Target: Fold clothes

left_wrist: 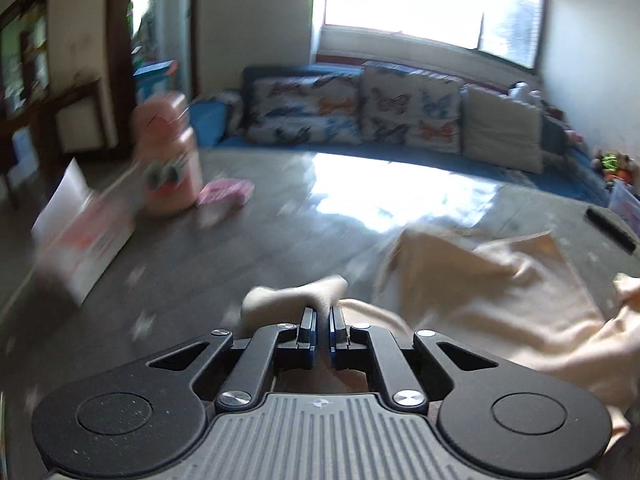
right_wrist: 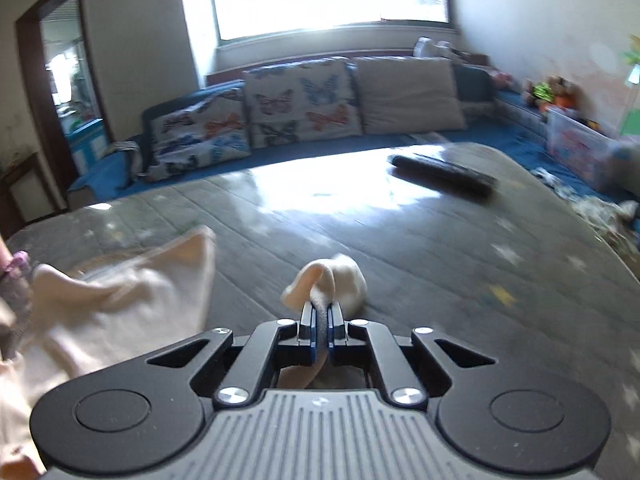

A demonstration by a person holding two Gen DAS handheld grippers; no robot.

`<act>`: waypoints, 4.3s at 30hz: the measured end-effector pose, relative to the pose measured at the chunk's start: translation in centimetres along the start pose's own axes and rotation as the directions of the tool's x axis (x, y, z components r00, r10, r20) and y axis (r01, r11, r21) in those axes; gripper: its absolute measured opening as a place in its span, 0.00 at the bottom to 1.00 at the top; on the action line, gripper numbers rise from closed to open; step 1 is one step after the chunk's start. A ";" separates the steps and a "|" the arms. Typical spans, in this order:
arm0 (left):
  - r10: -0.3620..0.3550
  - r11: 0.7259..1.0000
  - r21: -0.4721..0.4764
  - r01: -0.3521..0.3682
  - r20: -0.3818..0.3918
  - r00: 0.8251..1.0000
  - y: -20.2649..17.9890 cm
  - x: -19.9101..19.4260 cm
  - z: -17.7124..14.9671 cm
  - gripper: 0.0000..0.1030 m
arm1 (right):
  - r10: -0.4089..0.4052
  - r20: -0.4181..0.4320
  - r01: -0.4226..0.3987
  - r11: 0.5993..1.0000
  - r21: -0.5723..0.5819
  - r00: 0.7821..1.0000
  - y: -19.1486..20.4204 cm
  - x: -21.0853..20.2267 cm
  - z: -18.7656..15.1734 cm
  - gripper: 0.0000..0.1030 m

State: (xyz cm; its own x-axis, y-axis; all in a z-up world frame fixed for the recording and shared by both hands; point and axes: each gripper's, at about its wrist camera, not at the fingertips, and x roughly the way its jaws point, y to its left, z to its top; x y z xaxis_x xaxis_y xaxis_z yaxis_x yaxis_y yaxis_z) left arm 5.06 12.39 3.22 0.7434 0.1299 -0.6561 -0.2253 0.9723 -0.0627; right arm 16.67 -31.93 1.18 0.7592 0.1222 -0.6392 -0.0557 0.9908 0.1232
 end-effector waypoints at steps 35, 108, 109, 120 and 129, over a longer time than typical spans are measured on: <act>-0.183 0.931 0.321 0.176 -0.009 0.983 -6.7 -5.1 -4.9 0.73 | -0.199 -0.036 0.193 0.975 -0.112 0.979 -4.3 -2.3 -2.2 0.68; -0.214 0.924 0.312 0.219 -0.049 0.976 -8.2 2.3 2.1 0.42 | 0.285 -0.244 -0.366 0.834 -0.413 0.927 9.8 -3.8 -2.2 0.24; -0.200 0.932 0.301 0.204 -0.045 0.979 -8.1 3.2 2.8 0.42 | 0.275 -0.235 -0.348 0.858 -0.378 0.932 9.2 -2.2 -1.4 0.26; -0.146 0.965 0.210 0.155 -0.061 0.987 -7.4 11.4 6.8 0.52 | 0.248 -0.159 -0.268 0.956 -0.117 0.956 6.2 8.9 3.1 0.34; -0.202 0.962 0.168 0.217 -0.102 0.974 -7.4 13.8 7.2 0.34 | 0.262 -0.158 -0.279 0.955 -0.102 0.952 6.5 11.9 3.8 0.23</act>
State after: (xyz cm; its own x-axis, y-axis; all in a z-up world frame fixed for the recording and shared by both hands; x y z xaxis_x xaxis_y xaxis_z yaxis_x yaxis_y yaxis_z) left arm 21.55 8.37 0.05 0.7053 -0.0895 -0.7033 0.0501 0.9958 -0.0765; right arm 27.82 -24.25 -2.79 0.6062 0.3849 -0.6960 -0.3318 0.9177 0.2185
